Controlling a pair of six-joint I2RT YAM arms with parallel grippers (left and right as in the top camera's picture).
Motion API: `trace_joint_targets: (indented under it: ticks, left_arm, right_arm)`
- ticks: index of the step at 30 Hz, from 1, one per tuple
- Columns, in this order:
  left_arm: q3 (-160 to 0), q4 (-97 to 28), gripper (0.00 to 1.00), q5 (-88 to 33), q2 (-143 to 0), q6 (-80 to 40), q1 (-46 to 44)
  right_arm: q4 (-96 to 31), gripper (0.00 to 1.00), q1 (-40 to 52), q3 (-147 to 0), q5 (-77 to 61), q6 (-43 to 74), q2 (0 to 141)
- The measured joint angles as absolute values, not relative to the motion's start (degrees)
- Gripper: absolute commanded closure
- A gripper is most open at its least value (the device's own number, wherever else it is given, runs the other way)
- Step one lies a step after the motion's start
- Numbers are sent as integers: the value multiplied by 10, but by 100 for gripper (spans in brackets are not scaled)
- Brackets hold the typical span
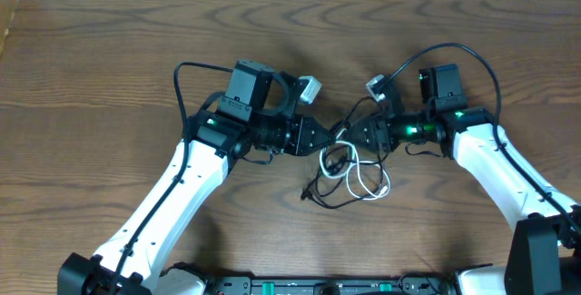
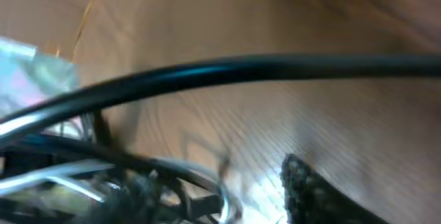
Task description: Untangle cables
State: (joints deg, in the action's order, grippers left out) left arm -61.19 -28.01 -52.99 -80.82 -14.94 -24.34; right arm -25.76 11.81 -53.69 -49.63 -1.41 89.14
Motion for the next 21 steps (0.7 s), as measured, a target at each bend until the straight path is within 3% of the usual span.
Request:
trace_joint_targets:
  ticks: [2,11,15,19,21]
  left_arm:
    - [-612,-272,92,-552,-808,-149,-244]
    - [-612,-279,93,-576,-809,-149,-244]
    - [-612,-281,93,-586,-809,-150,-244]
    - [-612,-281,93,-589,-809,-150,-244]
    - [-612,-281,93,-589,-809,-150,-244]
  right_arm:
    - [-254,83,125,-537,-456,24,891]
    - [-250,85,134,-537,-366,135,891]
    - [-248,99,134,-537,-349,145,891]
    - [-253,98,134,-537,-332,154,891]
    - [-261,91,134,-537,-324,158,891]
